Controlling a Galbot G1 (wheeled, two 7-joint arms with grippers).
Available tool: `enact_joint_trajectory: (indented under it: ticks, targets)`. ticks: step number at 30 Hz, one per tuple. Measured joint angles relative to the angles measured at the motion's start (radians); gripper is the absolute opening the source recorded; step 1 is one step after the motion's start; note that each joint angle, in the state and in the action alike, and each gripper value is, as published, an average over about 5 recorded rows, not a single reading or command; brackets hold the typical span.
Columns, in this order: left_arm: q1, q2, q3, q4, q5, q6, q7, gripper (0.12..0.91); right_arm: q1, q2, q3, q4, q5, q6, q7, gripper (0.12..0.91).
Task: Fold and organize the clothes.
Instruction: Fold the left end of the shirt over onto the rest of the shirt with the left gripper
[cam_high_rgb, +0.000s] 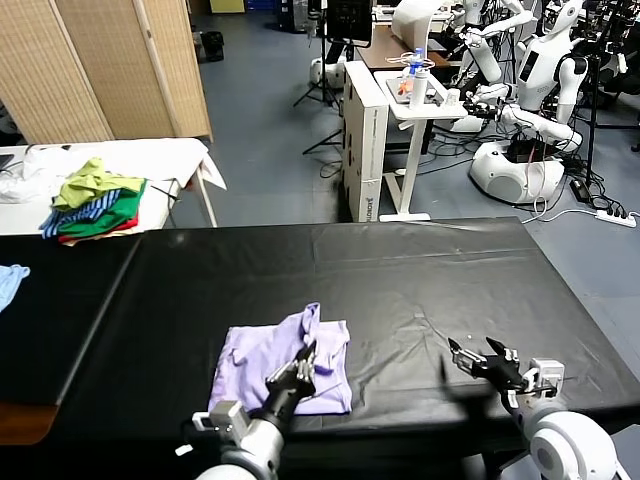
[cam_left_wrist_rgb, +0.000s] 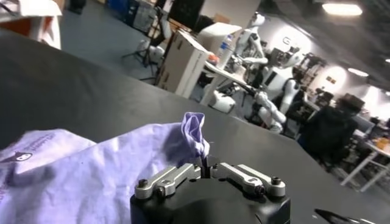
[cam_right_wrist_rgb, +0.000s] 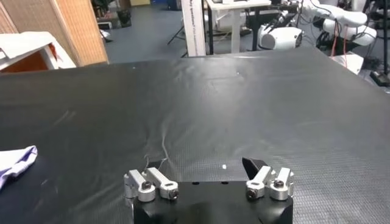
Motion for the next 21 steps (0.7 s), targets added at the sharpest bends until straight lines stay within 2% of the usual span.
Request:
enact_joint_trajectory:
  ticks: [13,21]
  targets:
    - [-0.037,-0.037,0.012,0.063,0.039,-0.017,0.005,0.183,0.001,0.002,-0.008,-0.001,-0.009,0.0,-0.002,0.907]
    - [-0.04,-0.068,0.02,0.106,0.093,-0.034,0.003,0.183,0.021,-0.03,-0.025,0.018,0.023,-0.004,-0.047,0.907]
